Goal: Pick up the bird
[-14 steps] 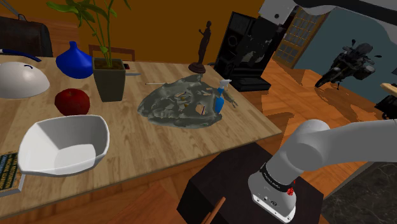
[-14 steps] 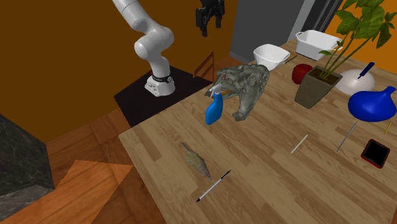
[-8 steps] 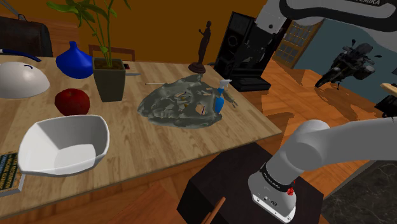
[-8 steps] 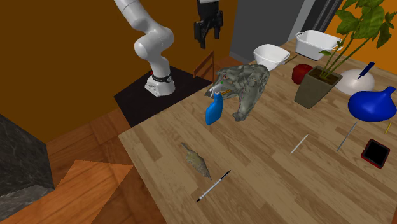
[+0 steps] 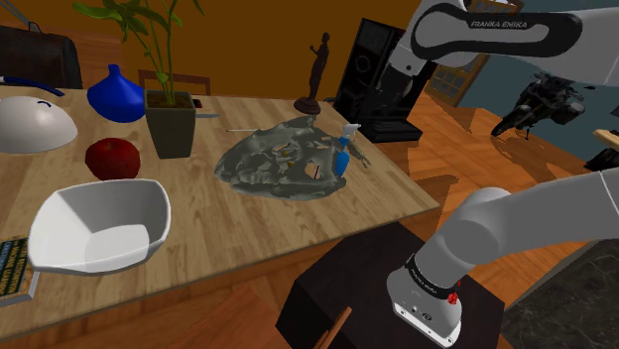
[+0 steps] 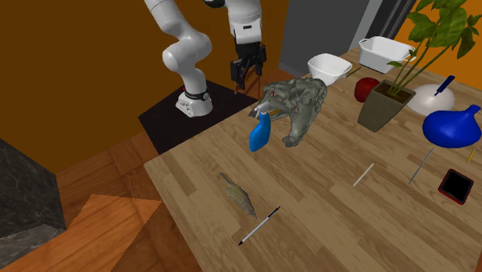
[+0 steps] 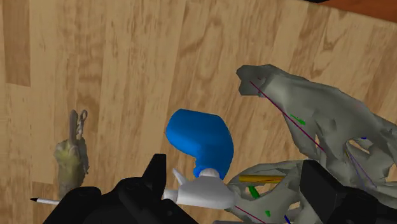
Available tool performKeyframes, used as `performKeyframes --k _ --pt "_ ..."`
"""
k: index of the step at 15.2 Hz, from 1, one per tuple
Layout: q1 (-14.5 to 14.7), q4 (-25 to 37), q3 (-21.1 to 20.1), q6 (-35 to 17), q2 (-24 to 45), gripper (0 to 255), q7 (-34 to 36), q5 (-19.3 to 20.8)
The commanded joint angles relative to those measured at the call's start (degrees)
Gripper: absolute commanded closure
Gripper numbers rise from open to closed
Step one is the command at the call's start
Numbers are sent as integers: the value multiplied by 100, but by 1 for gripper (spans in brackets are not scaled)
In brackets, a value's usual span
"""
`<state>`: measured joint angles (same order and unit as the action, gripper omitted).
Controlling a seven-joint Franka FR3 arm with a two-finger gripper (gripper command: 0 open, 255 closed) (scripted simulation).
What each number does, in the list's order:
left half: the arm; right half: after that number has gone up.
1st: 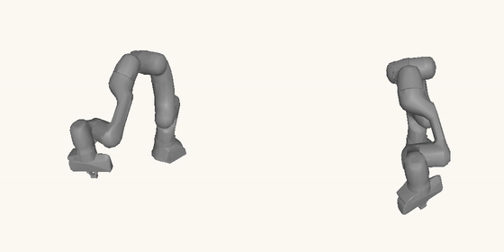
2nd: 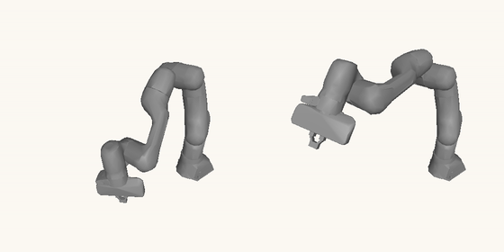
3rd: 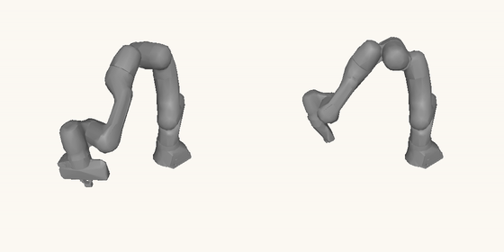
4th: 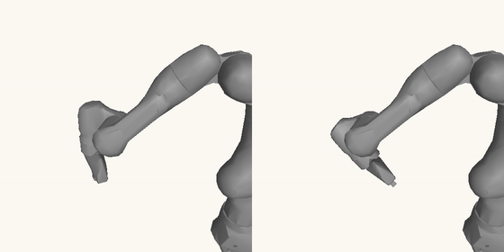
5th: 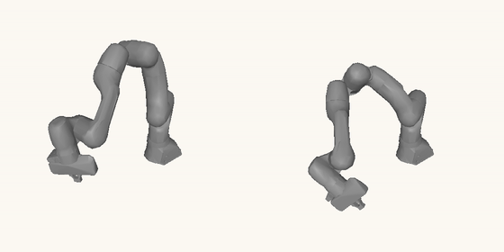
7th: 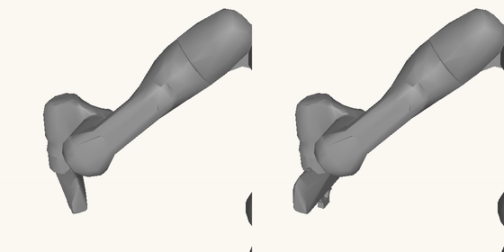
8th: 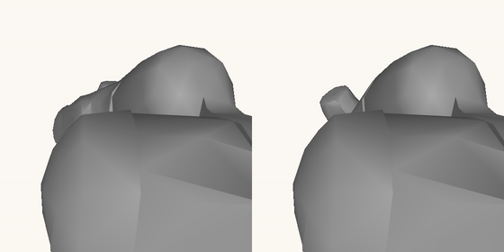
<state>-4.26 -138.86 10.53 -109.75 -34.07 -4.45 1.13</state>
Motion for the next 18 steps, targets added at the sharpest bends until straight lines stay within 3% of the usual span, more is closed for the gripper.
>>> performKeyframes --k 1,10,18 --pt "-42 0 209 -329 331 0 -248 47" --pt "-122 304 1071 -1491 1872 0 -1386 -120" --pt "-225 1099 1619 -2189 3604 0 -2707 -1013"
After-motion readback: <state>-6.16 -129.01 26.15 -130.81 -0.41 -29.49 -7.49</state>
